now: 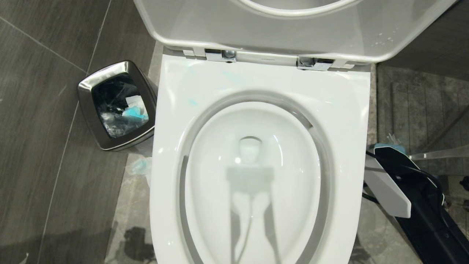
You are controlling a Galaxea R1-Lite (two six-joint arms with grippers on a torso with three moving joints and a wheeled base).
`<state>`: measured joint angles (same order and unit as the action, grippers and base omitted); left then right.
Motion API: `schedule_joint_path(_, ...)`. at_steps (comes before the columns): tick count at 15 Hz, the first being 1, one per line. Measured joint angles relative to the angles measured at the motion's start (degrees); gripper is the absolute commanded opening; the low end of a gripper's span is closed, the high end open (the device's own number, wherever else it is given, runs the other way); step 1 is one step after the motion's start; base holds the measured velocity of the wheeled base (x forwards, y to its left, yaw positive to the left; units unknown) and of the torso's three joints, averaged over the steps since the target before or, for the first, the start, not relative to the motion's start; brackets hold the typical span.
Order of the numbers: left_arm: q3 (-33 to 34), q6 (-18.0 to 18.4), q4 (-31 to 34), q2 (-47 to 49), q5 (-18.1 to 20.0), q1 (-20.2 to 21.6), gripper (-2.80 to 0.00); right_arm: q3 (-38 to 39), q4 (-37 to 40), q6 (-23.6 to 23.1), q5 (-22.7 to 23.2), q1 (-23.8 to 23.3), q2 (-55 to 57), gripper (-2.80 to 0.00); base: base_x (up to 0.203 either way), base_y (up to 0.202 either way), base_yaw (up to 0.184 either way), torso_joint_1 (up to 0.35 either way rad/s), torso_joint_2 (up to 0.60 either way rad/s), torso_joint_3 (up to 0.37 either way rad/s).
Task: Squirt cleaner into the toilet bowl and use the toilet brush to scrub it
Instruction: Pour in the cleaning agent
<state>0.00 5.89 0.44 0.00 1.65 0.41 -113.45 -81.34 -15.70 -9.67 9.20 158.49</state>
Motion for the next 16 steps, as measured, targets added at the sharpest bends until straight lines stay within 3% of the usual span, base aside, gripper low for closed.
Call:
schedule_joint_path(9, 0.00, 0.03, 0.00, 0.00, 0.00, 0.00, -2.80, -0.02, 1.05, 0.18, 1.40, -0.91, -1.71, 0.00, 0.000, 0.000, 0.000, 0.000, 0.00, 0.000)
schedule_joint_path(10, 0.00, 0.01, 0.00, 0.00, 0.02, 0.00, -2.80, -0.02, 1.10, 0.24, 1.55, -0.89, -1.73, -2.80, 0.000, 0.000, 0.000, 0.000, 0.00, 0.000)
schedule_joint_path(16, 0.00, 0.03, 0.00, 0.00, 0.02, 0.00, -2.80, -0.02, 1.93, 0.30, 1.91, -1.15, -1.77, -2.80, 0.000, 0.000, 0.000, 0.000, 0.00, 0.000)
